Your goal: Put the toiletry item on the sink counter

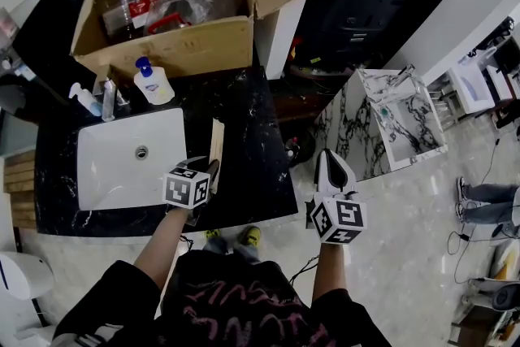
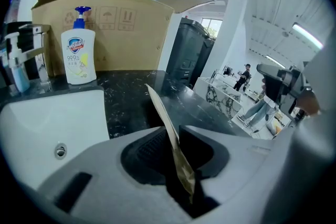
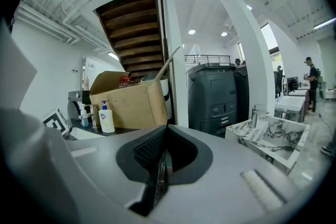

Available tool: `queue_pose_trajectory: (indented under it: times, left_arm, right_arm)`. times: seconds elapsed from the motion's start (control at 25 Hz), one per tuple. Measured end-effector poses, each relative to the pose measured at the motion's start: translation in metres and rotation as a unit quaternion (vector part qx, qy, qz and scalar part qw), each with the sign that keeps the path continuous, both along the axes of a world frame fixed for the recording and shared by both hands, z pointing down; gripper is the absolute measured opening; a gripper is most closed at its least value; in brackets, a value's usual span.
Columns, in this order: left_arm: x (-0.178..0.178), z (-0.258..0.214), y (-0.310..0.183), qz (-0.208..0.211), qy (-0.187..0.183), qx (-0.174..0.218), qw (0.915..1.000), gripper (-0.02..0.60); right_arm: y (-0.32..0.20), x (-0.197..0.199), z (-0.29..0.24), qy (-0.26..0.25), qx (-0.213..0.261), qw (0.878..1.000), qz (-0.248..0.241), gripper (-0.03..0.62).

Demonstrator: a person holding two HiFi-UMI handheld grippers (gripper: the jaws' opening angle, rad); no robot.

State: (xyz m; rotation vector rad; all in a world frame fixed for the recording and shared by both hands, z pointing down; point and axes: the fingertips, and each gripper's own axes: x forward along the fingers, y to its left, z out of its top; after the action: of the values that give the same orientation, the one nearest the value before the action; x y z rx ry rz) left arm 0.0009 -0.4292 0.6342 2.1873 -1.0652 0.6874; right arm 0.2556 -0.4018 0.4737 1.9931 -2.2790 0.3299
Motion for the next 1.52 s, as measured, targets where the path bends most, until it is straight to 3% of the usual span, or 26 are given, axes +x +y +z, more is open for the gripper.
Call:
queue_pose_trajectory:
  times: [0.28,0.68,0.88,1.08,1.2,1.4,1.52]
  left_arm:
    - [-0.011,-0.005,-0.001,-0.009,-0.009,0.006,0.9999,0.114]
    - [-0.037,-0.026,-0.003,-0.035,-0.007,0.039,0.9986,0.094]
    - [-0.049,-0.052,-0.001,-0.05,-0.018,0.075,0.9958,0.05]
    - [-0.058,-0.083,-0.002,-0.072,0.004,0.11,0.9912,-0.005]
    - [-0.059,-0.102,0.0,-0.08,0.018,0.13,0.9881,-0.008]
    - [-0.056,-0.131,0.005,-0.076,0.002,0.176,0.9815,-0.005]
    - [-0.055,-0.149,0.009,-0.09,0.028,0.196,0.9761,-0.003]
  right_arm:
    - [0.0,-0.001,-0.002,0.0,0.0,1.0,-0.001,0.012]
    - [-0.005,-0.014,-0.008,-0.006,0.011,1.0,-0.017,0.011]
    - [-0.006,-0.021,-0.014,-0.009,0.019,0.999,-0.027,0.011]
    - [-0.004,-0.024,-0.022,-0.011,0.028,0.999,-0.036,0.011]
    - [-0.002,-0.024,-0.028,-0.009,0.034,0.999,-0.04,0.011]
    - [0.001,-0.021,-0.037,-0.003,0.039,0.998,-0.049,0.011]
    - [0.005,-0.015,-0.04,-0.003,0.039,0.998,-0.049,0.011]
